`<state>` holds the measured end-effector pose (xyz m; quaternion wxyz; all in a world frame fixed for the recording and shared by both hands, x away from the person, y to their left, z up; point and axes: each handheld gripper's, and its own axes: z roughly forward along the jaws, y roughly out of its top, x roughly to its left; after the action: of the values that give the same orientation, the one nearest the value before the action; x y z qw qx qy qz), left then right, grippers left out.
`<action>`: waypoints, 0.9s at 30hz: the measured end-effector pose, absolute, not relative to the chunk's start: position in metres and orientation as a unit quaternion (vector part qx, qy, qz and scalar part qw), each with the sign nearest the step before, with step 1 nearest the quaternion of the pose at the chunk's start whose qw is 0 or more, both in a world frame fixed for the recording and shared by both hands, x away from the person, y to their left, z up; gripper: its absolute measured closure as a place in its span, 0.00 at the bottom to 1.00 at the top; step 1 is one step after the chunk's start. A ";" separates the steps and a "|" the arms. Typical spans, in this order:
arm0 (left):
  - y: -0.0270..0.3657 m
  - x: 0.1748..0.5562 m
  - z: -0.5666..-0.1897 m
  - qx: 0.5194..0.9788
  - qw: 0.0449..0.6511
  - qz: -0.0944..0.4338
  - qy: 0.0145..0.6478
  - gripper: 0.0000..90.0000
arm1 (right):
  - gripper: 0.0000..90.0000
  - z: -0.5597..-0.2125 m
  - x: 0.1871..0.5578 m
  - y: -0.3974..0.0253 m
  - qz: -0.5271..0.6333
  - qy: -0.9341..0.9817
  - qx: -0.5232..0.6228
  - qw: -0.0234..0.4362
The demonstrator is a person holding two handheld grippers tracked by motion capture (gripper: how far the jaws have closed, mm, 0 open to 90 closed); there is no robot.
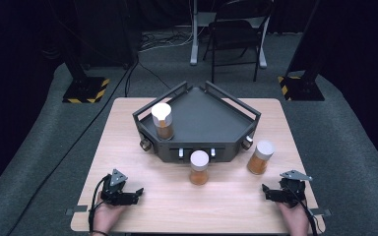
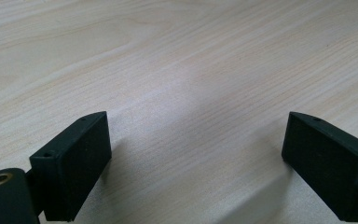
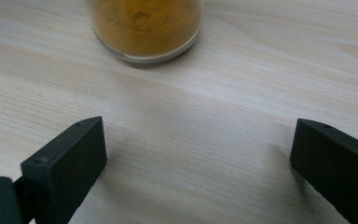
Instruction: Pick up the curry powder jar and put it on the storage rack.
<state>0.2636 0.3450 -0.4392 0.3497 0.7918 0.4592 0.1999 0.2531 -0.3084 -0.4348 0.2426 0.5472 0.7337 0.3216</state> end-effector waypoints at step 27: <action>0.345 0.265 -0.439 0.792 0.347 0.199 0.461 0.07 | 0.10 -0.432 0.236 -0.313 0.367 0.727 0.525 0.247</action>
<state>0.2648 0.3445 -0.4385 0.3472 0.7921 0.4609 0.1988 0.2357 -0.3135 -0.4318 0.2470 0.5247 0.7271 0.3675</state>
